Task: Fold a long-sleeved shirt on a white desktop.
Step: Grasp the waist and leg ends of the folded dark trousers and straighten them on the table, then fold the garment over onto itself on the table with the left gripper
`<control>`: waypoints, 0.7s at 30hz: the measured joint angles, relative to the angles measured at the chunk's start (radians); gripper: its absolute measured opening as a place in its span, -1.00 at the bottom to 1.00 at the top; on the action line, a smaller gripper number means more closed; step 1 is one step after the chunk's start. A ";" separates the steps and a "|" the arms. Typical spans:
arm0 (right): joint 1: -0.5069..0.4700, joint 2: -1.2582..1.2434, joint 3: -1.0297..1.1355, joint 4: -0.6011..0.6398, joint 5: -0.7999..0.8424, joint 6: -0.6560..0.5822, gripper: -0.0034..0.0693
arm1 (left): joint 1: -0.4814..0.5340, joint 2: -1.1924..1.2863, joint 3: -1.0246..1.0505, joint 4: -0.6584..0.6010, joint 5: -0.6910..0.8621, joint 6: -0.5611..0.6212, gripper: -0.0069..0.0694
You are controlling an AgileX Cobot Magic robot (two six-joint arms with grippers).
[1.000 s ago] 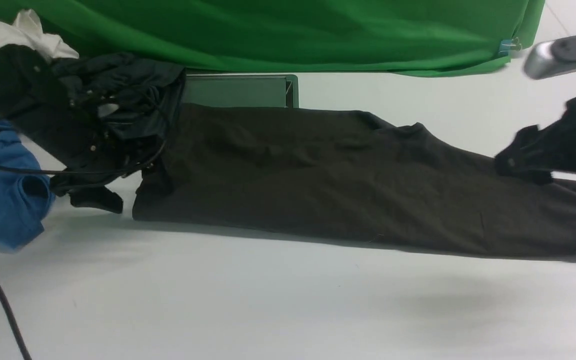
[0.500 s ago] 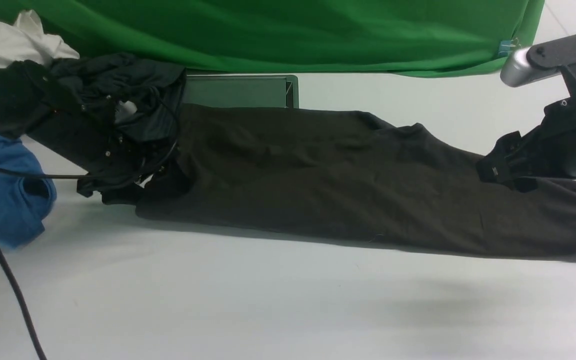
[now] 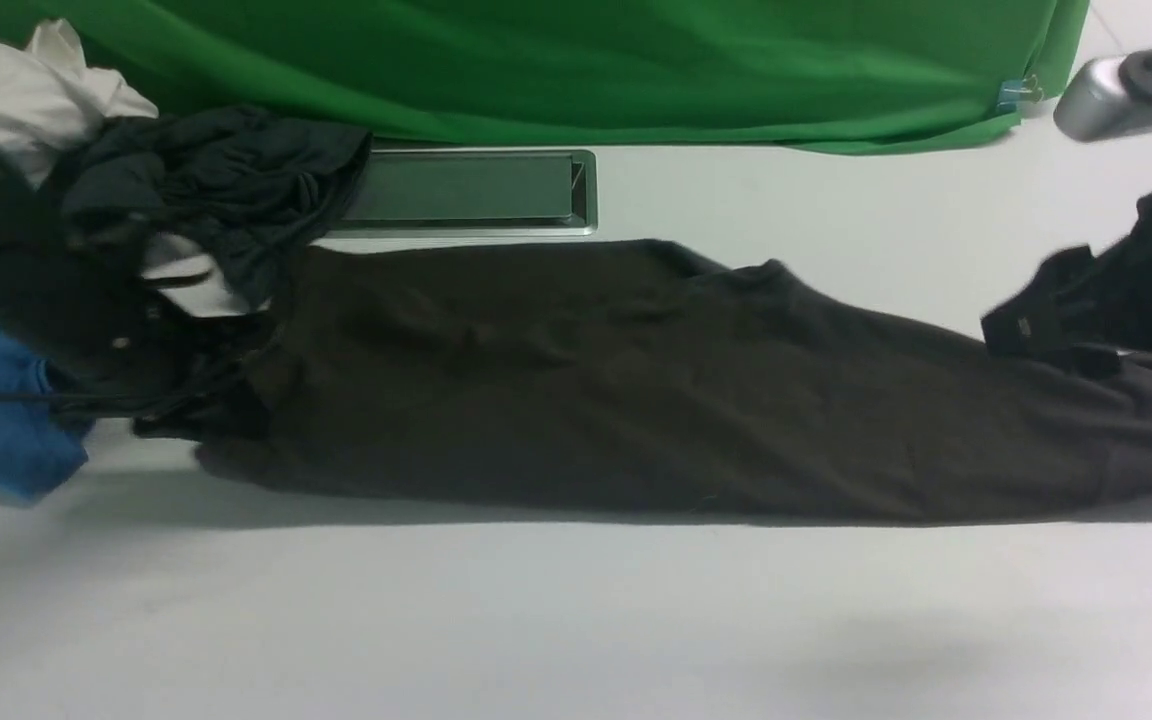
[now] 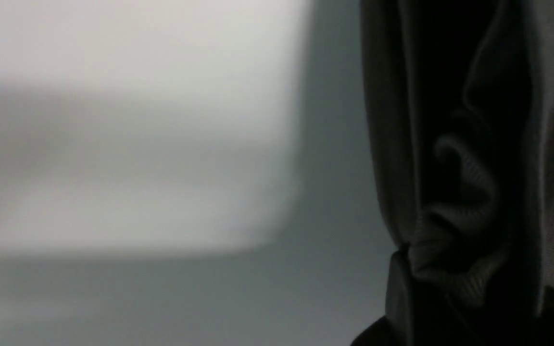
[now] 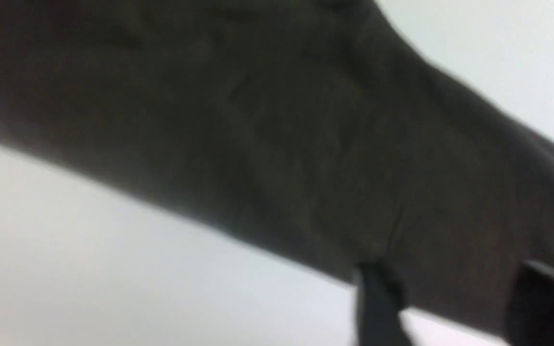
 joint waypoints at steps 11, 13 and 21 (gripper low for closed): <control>0.000 -0.144 -0.005 0.039 0.002 -0.003 -0.82 | 0.097 -0.232 0.078 -0.058 -0.070 0.031 -0.54; 0.000 -0.167 -0.026 0.040 -0.001 0.000 -0.82 | 0.077 -0.249 0.026 -0.090 -0.058 0.045 -0.54; 0.000 -0.209 -0.123 0.044 -0.002 0.000 -0.82 | -0.221 -0.206 -0.303 -0.152 -0.048 0.045 -0.54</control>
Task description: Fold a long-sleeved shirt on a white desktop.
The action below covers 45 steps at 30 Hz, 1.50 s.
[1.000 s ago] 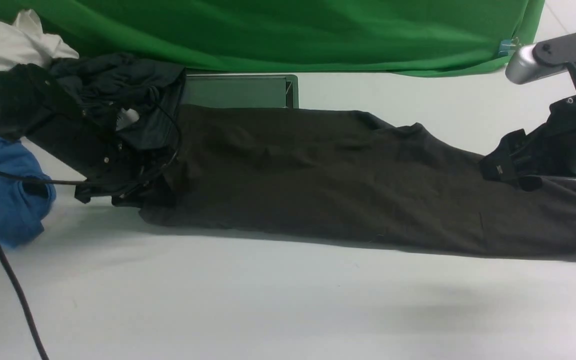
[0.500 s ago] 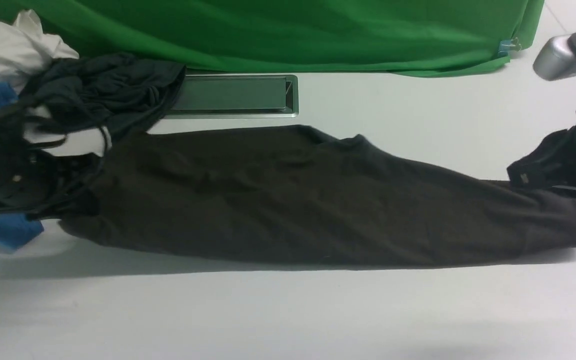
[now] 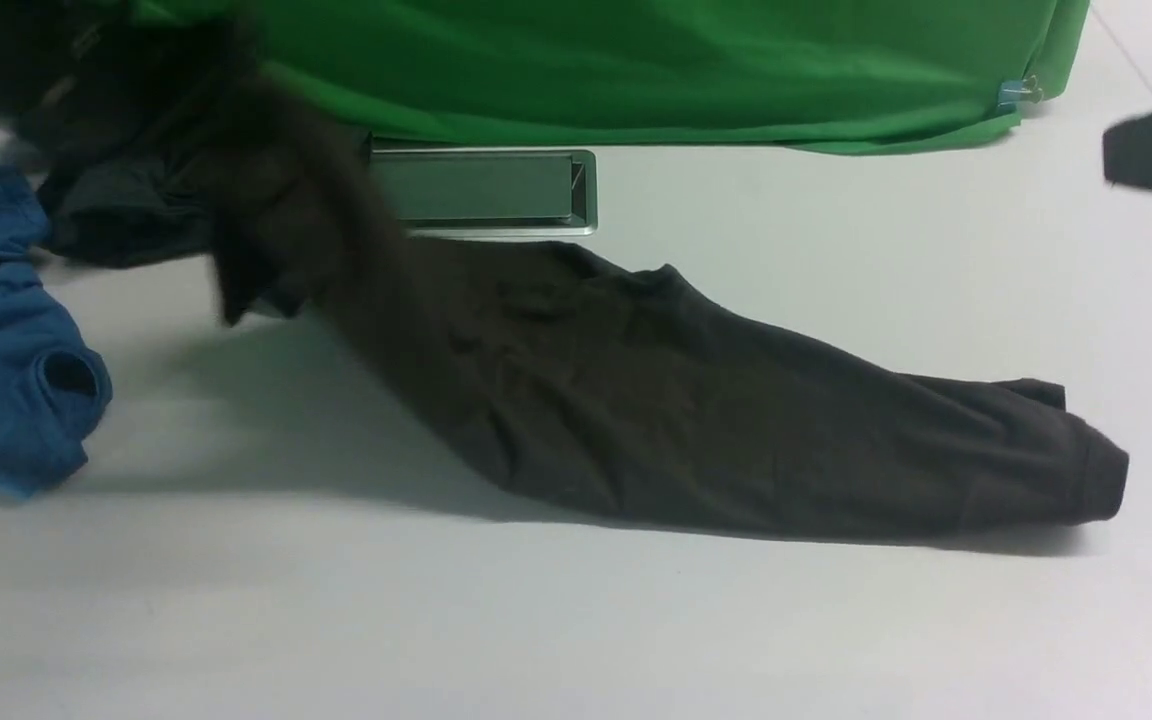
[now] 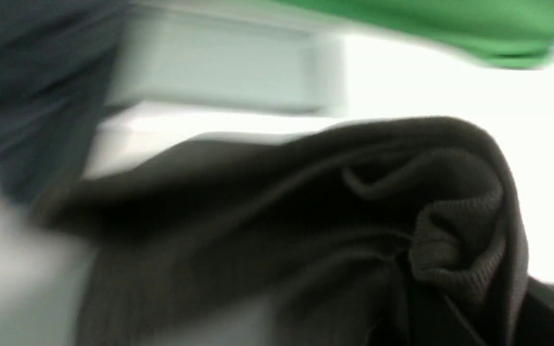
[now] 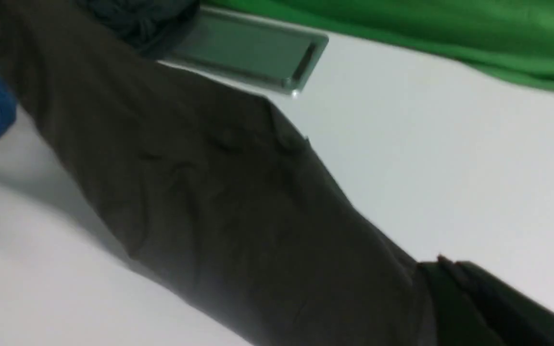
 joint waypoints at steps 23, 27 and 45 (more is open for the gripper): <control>0.000 -0.032 -0.003 -0.073 0.032 0.002 -0.67 | -0.842 0.764 -0.572 -0.087 -0.216 -0.005 0.03; 0.000 -0.032 -0.017 -0.073 0.016 0.018 -0.63 | -0.828 0.707 -0.573 0.037 -0.167 -0.005 0.77; 0.000 0.067 0.006 -0.039 0.073 -0.190 -0.08 | -0.403 0.541 -0.413 0.077 0.268 0.079 0.17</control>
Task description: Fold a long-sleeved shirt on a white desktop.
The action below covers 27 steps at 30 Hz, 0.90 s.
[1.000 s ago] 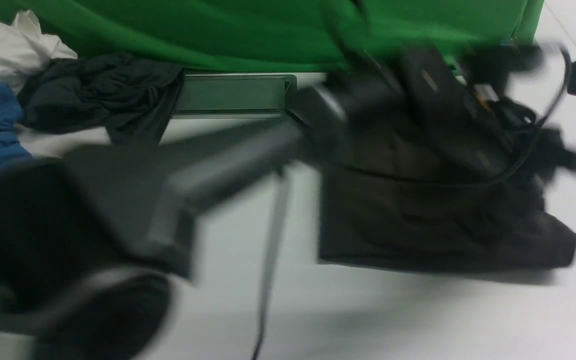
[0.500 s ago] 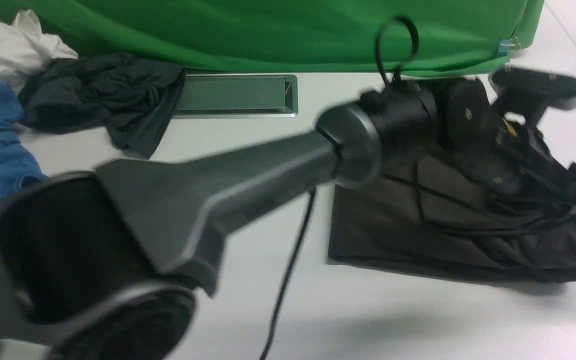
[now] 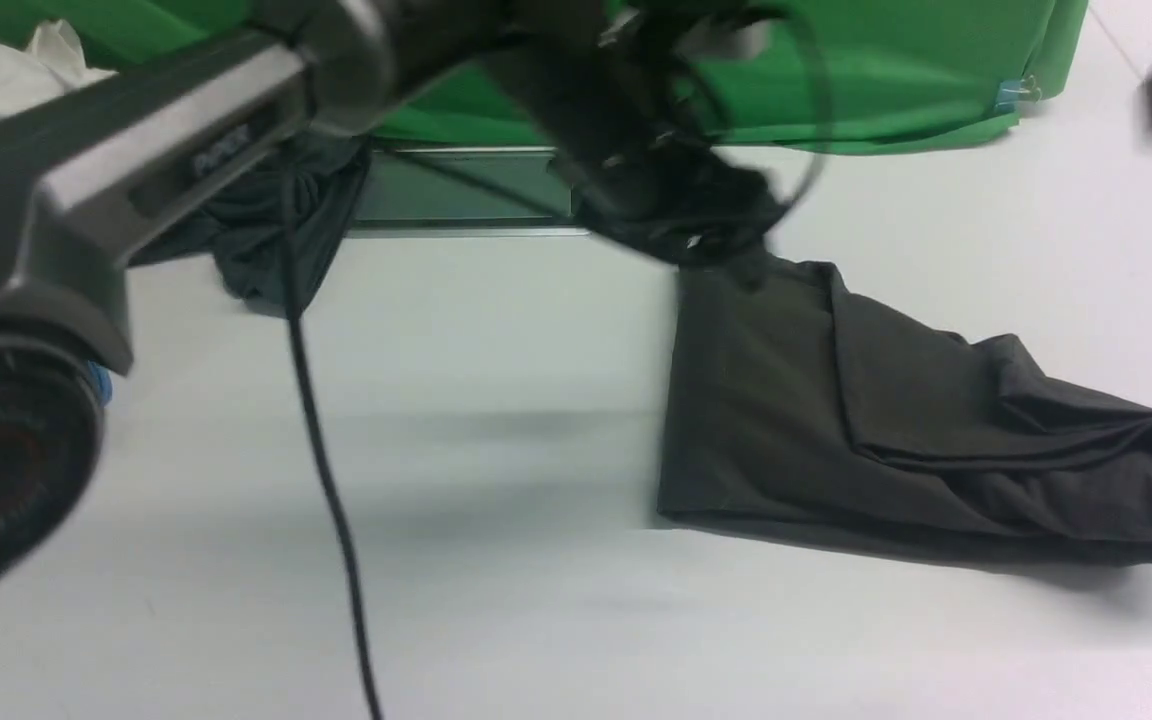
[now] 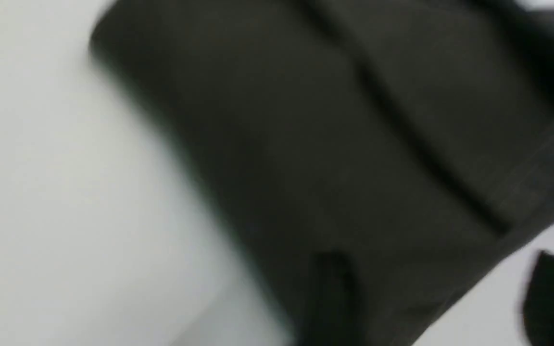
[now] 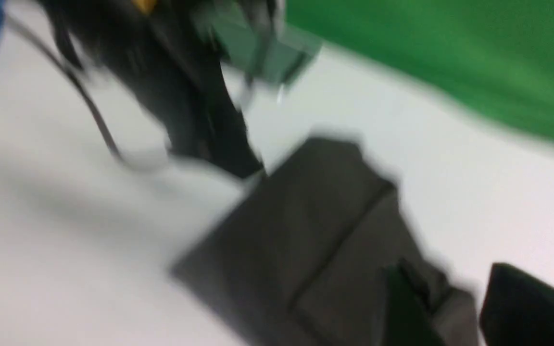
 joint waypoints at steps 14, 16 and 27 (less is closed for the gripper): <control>0.147 0.442 0.133 0.071 -0.330 -0.198 0.06 | -0.031 0.063 0.289 -0.162 -0.213 0.101 -0.77; 0.149 0.483 0.118 0.064 -0.347 -0.197 0.12 | -0.031 0.062 0.289 -0.161 -0.214 0.101 -0.77; 0.149 0.582 0.111 -0.083 -0.388 -0.188 0.22 | -0.036 0.060 0.289 -0.132 -0.219 0.092 -0.77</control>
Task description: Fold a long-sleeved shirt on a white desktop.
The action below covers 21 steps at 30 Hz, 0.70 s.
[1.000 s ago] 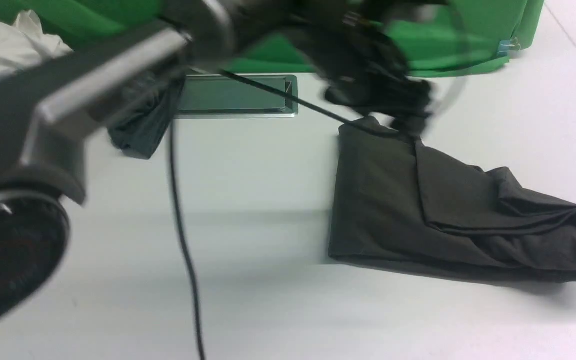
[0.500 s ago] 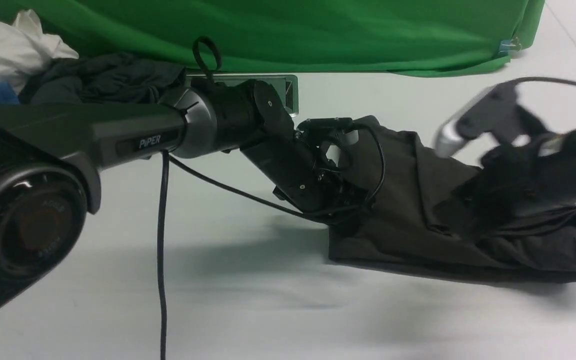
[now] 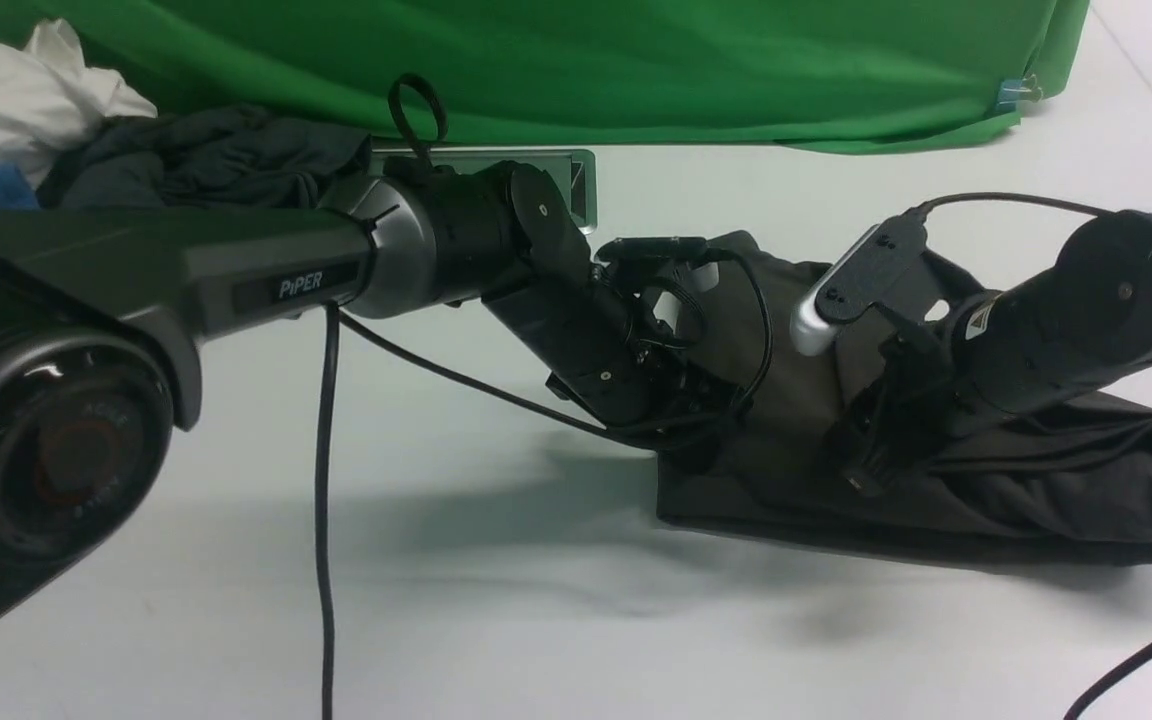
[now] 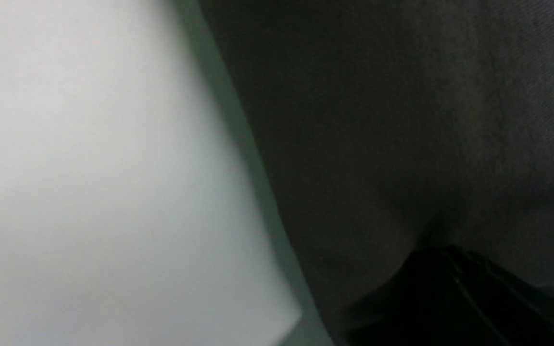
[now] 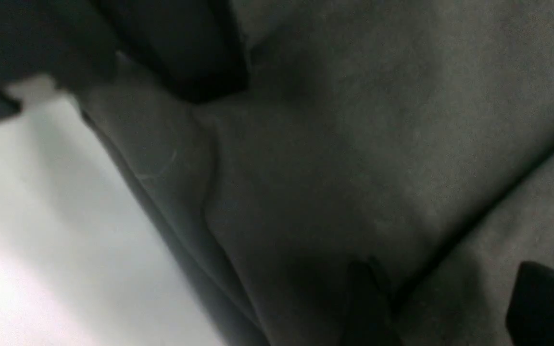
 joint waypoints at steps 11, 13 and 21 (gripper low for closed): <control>0.000 0.011 0.000 -0.060 -0.009 0.035 -0.70 | 0.000 0.000 0.000 0.003 -0.006 -0.007 -0.77; 0.000 0.010 0.000 -0.061 -0.009 0.035 -0.79 | 0.000 0.000 0.000 0.003 -0.006 -0.007 -0.77; -0.067 -0.014 -0.057 -0.068 0.018 0.039 -0.80 | 0.000 0.000 0.000 0.004 -0.007 -0.007 -0.77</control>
